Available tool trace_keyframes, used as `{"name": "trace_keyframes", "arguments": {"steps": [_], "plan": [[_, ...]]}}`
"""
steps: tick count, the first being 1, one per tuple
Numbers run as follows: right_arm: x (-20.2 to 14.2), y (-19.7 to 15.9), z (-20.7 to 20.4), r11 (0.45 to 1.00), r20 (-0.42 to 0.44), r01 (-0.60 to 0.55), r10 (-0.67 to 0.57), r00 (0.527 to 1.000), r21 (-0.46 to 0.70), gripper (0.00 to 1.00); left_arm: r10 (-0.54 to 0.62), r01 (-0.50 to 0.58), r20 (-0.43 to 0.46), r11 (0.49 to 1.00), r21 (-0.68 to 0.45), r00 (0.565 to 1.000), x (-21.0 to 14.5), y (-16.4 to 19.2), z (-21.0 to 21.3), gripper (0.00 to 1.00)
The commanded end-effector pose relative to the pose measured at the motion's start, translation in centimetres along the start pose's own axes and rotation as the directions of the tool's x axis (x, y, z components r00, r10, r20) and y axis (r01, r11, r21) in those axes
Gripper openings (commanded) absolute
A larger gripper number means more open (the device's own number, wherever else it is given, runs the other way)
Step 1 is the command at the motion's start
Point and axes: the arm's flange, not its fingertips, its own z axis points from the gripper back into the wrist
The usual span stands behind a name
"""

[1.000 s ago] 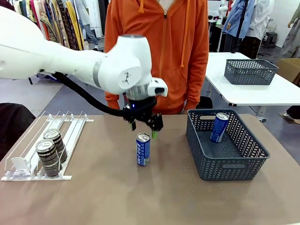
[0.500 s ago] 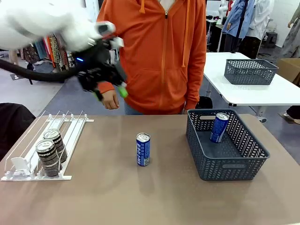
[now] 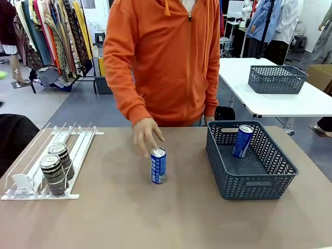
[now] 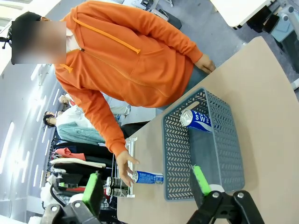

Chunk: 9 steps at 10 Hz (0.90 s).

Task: Retrieve and store the cans from the dispenser.
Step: Pick up the last remaining can from one row of the Automatic Can Dispenser and place it in the middle of the table, then pick up one can from the Automatic Can Dispenser and place it in the middle of the table.

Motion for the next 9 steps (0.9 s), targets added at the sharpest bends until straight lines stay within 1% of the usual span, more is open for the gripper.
{"name": "trace_keyframes", "arguments": {"steps": [1, 2, 3, 4, 9], "plan": [[0.2, 0.0, -0.2, 0.999, 0.018, -0.023, 0.023, 1.000, 0.034, 1.00, 0.117, -0.080, 0.136, 0.965, -0.249, 0.984, -1.0, 6.6, 2.5, 1.00], [0.2, 0.0, -0.2, 0.999, 0.018, -0.023, 0.023, 1.000, 0.034, 1.00, 0.153, -0.090, 0.181, 0.945, -0.315, 0.972, -2.5, 9.4, 3.4, 1.00], [0.2, 0.0, -0.2, 0.999, 0.018, -0.023, 0.023, 1.000, 0.034, 1.00, 0.137, -0.091, 0.134, 0.949, -0.302, 0.982, -2.8, 10.5, 3.6, 1.00], [0.2, 0.0, -0.2, 0.999, 0.018, -0.023, 0.023, 1.000, 0.034, 1.00, 0.147, -0.111, 0.149, 0.968, -0.224, 0.978, -3.6, 8.7, 4.9, 1.00], [0.2, 0.0, -0.2, 0.999, 0.018, -0.023, 0.023, 1.000, 0.034, 1.00, 0.147, -0.111, 0.149, 0.968, -0.224, 0.978, -3.6, 8.7, 4.9, 1.00]]}}
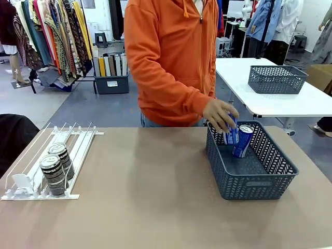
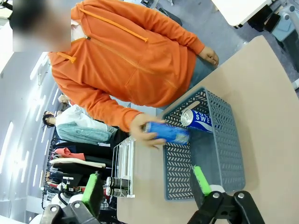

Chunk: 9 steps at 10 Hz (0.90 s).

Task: Retrieve and store the cans from the dispenser.
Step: Pick up one can from the Automatic Can Dispenser and place it in the middle of the table.

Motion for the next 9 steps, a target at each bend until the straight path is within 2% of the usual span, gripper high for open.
{"name": "trace_keyframes", "arguments": {"steps": [1, 5, 6, 7, 8, 9], "plan": [[0.2, 0.0, -0.2, 0.999, 0.020, -0.023, 0.022, 1.000, 0.033, 1.00, 0.016, -0.016, 0.002, 1.000, 0.015, 1.000, -0.3, 0.1, 0.2, 1.00], [0.2, 0.0, -0.2, 0.999, 0.020, -0.023, 0.022, 1.000, 0.033, 1.00, 0.004, -0.004, 0.003, 1.000, 0.000, 1.000, -0.1, 0.2, 0.1, 1.00], [0.2, 0.0, -0.2, 0.999, 0.020, -0.023, 0.022, 1.000, 0.033, 1.00, 0.011, -0.013, 0.027, 0.998, 0.065, 1.000, 0.6, -0.3, -0.6, 1.00], [0.2, 0.0, -0.2, 0.999, 0.020, -0.023, 0.022, 1.000, 0.033, 1.00, 0.000, 0.009, -0.043, 0.982, 0.189, 0.999, 0.8, -2.1, -2.5, 1.00], [0.2, 0.0, -0.2, 0.999, 0.020, -0.023, 0.022, 1.000, 0.033, 1.00, 0.003, 0.029, -0.094, 0.940, 0.339, 0.996, 0.9, -4.3, -5.2, 1.00], [0.2, 0.0, -0.2, 0.999, 0.020, -0.023, 0.022, 1.000, 0.033, 1.00, 0.005, 0.089, -0.192, 0.873, 0.480, 0.981, 0.7, -6.2, -8.3, 1.00]]}}
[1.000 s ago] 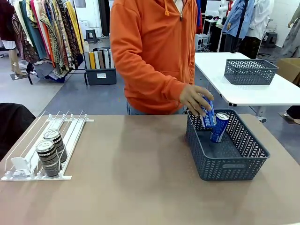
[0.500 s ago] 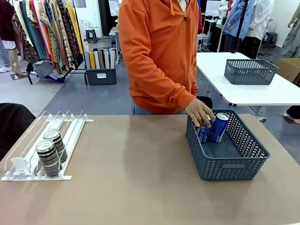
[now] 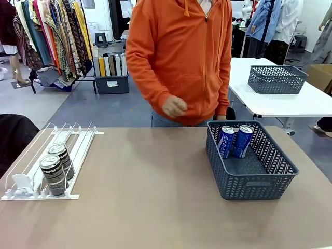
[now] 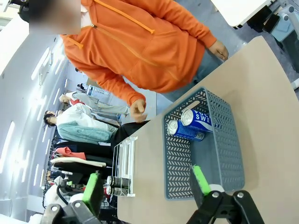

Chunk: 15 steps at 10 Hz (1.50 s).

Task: Retrieve and store the cans from the dispenser.
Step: Pick up one can from the Automatic Can Dispenser and place it in the middle of the table.

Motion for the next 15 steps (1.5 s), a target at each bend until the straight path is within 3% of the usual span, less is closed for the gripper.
{"name": "trace_keyframes", "arguments": {"steps": [1, 3, 5, 6, 7, 8, 9, 10, 15], "plan": [[0.2, 0.0, -0.2, 0.999, 0.022, -0.023, 0.022, 1.000, 0.031, 1.00, -0.013, 0.068, -0.165, 0.941, 0.331, 0.986, -1.0, -5.5, -4.7, 1.00], [0.2, 0.0, -0.2, 0.999, 0.022, -0.023, 0.022, 1.000, 0.031, 1.00, -0.008, 0.119, -0.191, 0.809, 0.576, 0.982, -1.1, -8.3, -11.1, 1.00], [0.2, 0.0, -0.2, 0.999, 0.022, -0.023, 0.022, 1.000, 0.031, 1.00, -0.028, 0.180, -0.215, 0.659, 0.731, 0.976, -1.6, -8.6, -15.8, 1.00], [0.2, 0.0, -0.2, 0.999, 0.022, -0.023, 0.022, 1.000, 0.031, 1.00, -0.014, 0.171, -0.206, 0.614, 0.770, 0.979, -1.9, -8.7, -16.8, 1.00], [0.2, 0.0, -0.2, 0.999, 0.022, -0.023, 0.022, 1.000, 0.031, 1.00, -0.050, 0.171, -0.177, 0.601, 0.781, 0.983, -2.3, -9.2, -17.4, 1.00], [0.2, 0.0, -0.2, 0.999, 0.022, -0.023, 0.022, 1.000, 0.031, 1.00, -0.001, 0.035, -0.043, 0.598, 0.801, 0.999, -2.3, -9.8, -17.5, 1.00], [0.2, 0.0, -0.2, 0.999, 0.022, -0.023, 0.022, 1.000, 0.031, 1.00, -0.047, 0.204, -0.224, 0.622, 0.756, 0.973, -1.9, -9.3, -18.2, 1.00], [0.2, 0.0, -0.2, 0.999, 0.022, -0.023, 0.022, 1.000, 0.031, 1.00, -0.047, 0.204, -0.224, 0.622, 0.756, 0.973, -1.9, -9.3, -18.2, 1.00], [0.2, 0.0, -0.2, 0.999, 0.022, -0.023, 0.022, 1.000, 0.031, 1.00, -0.055, 0.065, -0.042, 0.546, 0.835, 0.998, -2.7, -6.3, -20.6, 1.00]]}}
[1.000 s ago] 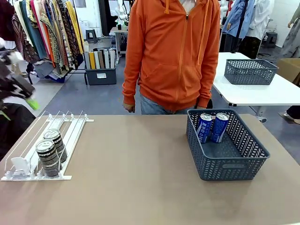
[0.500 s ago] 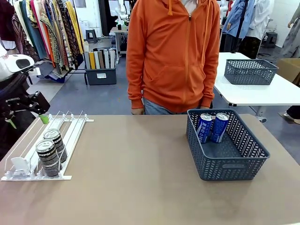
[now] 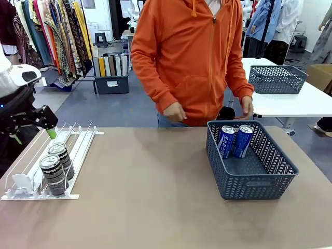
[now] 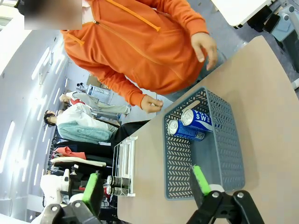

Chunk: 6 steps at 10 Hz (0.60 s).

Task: Retrieve and store the cans from the dispenser.
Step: Pick up one can from the Automatic Can Dispenser and place it in the middle of the table.

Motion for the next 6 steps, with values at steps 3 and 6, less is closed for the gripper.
{"name": "trace_keyframes", "arguments": {"steps": [3, 6], "plan": [[0.3, 0.0, -0.2, 0.999, 0.024, -0.022, 0.022, 0.999, 0.030, 1.00, 0.064, -0.066, 0.045, 0.997, 0.034, 0.997, -2.3, -1.1, -4.4, 1.00], [0.3, 0.0, -0.2, 0.999, 0.024, -0.022, 0.022, 0.999, 0.030, 1.00, 0.064, -0.067, 0.040, 0.995, 0.076, 0.997, -1.9, -2.6, -6.8, 1.00]]}}
